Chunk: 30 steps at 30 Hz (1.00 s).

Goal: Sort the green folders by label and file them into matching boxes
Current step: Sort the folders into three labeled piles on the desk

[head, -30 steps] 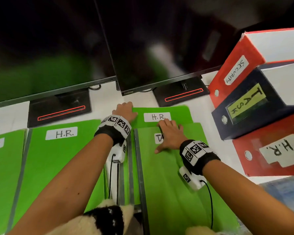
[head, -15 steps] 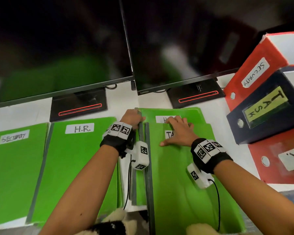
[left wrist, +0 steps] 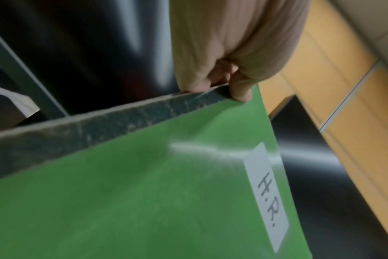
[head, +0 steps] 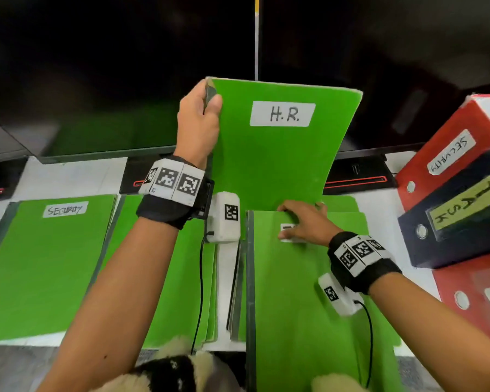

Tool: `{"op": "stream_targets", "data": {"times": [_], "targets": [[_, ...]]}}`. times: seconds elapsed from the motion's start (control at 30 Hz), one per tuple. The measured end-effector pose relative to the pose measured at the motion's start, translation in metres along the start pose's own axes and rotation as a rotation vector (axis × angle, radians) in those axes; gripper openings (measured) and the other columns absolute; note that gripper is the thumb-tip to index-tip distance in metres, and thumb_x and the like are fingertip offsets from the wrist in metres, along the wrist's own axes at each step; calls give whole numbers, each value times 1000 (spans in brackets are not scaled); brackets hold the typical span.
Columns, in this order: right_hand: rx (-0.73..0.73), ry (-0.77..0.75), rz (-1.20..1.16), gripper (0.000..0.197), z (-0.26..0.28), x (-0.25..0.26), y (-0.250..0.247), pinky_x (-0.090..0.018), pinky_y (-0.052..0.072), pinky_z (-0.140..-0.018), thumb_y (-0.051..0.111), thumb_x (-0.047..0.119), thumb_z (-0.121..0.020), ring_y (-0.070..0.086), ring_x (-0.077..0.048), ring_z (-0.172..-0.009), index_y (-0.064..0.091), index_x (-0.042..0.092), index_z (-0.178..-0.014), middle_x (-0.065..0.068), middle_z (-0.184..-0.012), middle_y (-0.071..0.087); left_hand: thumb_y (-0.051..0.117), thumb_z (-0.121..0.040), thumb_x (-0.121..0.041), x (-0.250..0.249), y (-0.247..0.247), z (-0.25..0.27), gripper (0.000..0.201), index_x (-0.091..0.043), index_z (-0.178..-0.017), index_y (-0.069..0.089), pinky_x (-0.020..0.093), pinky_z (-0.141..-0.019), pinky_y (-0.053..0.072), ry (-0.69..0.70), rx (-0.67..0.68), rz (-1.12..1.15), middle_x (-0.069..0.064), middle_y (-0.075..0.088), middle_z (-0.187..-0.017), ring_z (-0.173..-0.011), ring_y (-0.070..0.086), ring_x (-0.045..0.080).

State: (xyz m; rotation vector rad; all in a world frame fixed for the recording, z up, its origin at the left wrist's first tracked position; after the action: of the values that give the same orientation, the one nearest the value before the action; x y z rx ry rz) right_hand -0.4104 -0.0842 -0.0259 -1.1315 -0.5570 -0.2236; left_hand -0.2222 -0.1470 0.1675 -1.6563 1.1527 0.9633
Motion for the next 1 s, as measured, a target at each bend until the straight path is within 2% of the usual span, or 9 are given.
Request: {"op": "stream_targets", "data": {"times": [0.1,0.2,0.33,0.43,0.5,0.6,0.67,0.8,1.0], "targets": [[-34,38,-33,57,-8,-3,0,-51,22,-111,71,29,-78,43,-21,-127,46,20,-129,-1,-134,50,39,-88,-8,-40,-29,5,19,-21,-90,52,49,-90,45,136,-68,123,13,53,-95,-92,51,25],[-300,81,-243,61,-12,1,-29,-45,36,-104,70,33,-79,46,-23,-120,43,12,-129,-7,-130,48,38,-90,-6,-60,-62,6,19,-19,-94,52,44,-89,45,229,-130,153,8,55,-95,-93,51,26],[-641,29,-579,69,-2,25,-76,-34,37,-104,68,35,-81,41,-24,-124,33,4,-133,-12,-136,38,40,-89,-11,-63,-113,3,15,-20,-90,51,38,-81,41,294,-231,70,6,52,-89,-86,48,22],[-619,-111,-770,57,-7,66,-88,-26,41,-98,62,24,-88,47,-14,-118,34,6,-133,-9,-139,44,40,-89,-10,-50,-139,3,16,-23,-85,50,28,-76,39,249,-262,32,-2,51,-82,-77,47,11],[-560,-223,-882,37,-9,97,-87,-25,45,-97,54,10,-92,54,-13,-112,44,5,-127,-11,-131,54,41,-88,-13,-35,-156,4,14,-25,-83,48,24,-75,40,189,-296,-1,-5,51,-81,-75,48,8],[-496,-217,-1065,19,-11,120,-71,-29,50,-90,43,1,-95,60,-17,-99,55,11,-106,-10,-112,62,53,-85,-24,8,-182,6,10,-21,-87,44,33,-81,44,-40,-353,-108,-1,53,-89,-85,48,14],[-456,-120,-1067,20,-19,119,-47,-21,50,-79,40,0,-96,58,-11,-85,55,13,-92,-5,-97,62,61,-86,-19,46,-192,16,26,-16,-99,38,33,-87,46,-220,-367,-184,10,58,-108,-92,50,15],[-413,166,-1013,13,-39,103,16,-34,45,-80,44,2,-91,56,-28,-87,54,-5,-97,-32,-97,56,68,-82,-12,112,-199,50,48,-2,-121,42,35,-96,46,-476,-282,-313,19,55,-125,-112,57,29],[-359,449,-971,29,-41,90,97,-39,49,-81,37,-8,-83,59,-27,-93,59,7,-94,-16,-105,63,69,-81,-10,201,-205,104,70,0,-139,31,40,-109,36,-733,-81,-530,20,40,-139,-129,41,34]]}}
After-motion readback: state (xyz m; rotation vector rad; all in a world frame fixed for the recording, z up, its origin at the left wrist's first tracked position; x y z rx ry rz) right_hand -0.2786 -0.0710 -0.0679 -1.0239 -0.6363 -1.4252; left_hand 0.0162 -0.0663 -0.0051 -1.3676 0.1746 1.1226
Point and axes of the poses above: each hand's wrist, its own z-axis away from the middle knuckle, its own y-axis out of the palm, x = y × z, the point moved 10 cm from there along -z, towards the middle knuckle
